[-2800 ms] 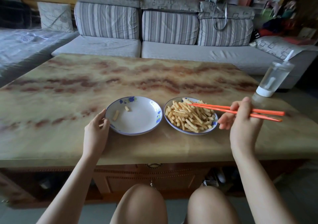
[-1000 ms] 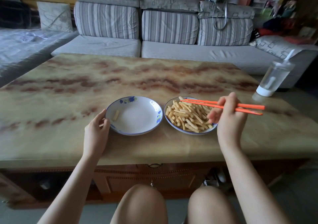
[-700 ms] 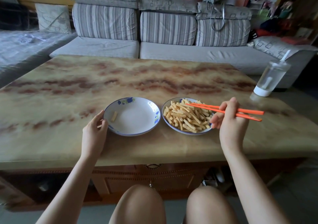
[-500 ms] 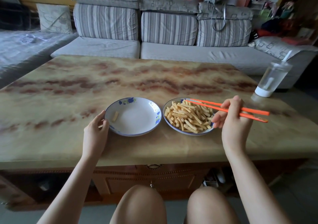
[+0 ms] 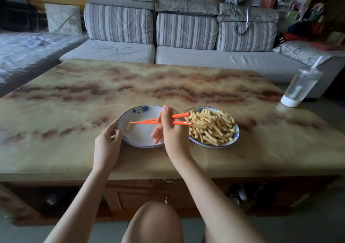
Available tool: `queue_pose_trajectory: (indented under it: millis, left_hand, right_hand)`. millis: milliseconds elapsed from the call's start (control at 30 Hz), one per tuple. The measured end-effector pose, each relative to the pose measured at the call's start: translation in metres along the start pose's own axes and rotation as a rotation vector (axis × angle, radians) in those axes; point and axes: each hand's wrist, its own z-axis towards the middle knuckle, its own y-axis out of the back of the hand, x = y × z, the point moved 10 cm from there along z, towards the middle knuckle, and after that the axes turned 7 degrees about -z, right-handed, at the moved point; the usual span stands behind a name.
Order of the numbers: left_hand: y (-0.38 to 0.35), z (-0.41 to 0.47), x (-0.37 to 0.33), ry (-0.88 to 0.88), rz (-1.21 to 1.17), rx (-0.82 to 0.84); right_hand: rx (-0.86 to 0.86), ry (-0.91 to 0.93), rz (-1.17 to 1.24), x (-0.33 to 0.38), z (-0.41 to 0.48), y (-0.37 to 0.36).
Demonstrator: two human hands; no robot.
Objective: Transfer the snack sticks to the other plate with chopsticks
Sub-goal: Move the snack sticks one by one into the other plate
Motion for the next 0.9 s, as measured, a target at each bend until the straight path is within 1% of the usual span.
queue_pose_trajectory:
  millis: [100, 233, 367, 533, 667, 900]
  left_hand:
    - [0.000, 0.000, 0.001, 0.003, -0.003, 0.002]
    - [0.000, 0.000, -0.001, -0.004, -0.008, 0.004]
    - [0.001, -0.001, -0.002, -0.007, -0.009, 0.000]
    - [0.000, -0.001, -0.002, -0.001, -0.005, 0.001]
    - [0.000, 0.000, -0.001, 0.002, -0.005, 0.003]
    - [-0.001, 0.000, 0.001, -0.007, -0.012, 0.004]
  right_hand:
    - [0.021, -0.036, -0.016, -0.006, 0.001, -0.015]
    - [0.033, -0.068, -0.109, -0.015, -0.002, -0.022]
    - [-0.036, -0.091, -0.108, -0.020, -0.006, -0.010]
    - [-0.147, -0.118, 0.016, -0.020, -0.004, 0.024]
    - [-0.245, -0.074, 0.027, -0.011, 0.000, 0.067]
    - [-0.447, -0.053, 0.039, 0.002, -0.001, 0.158]
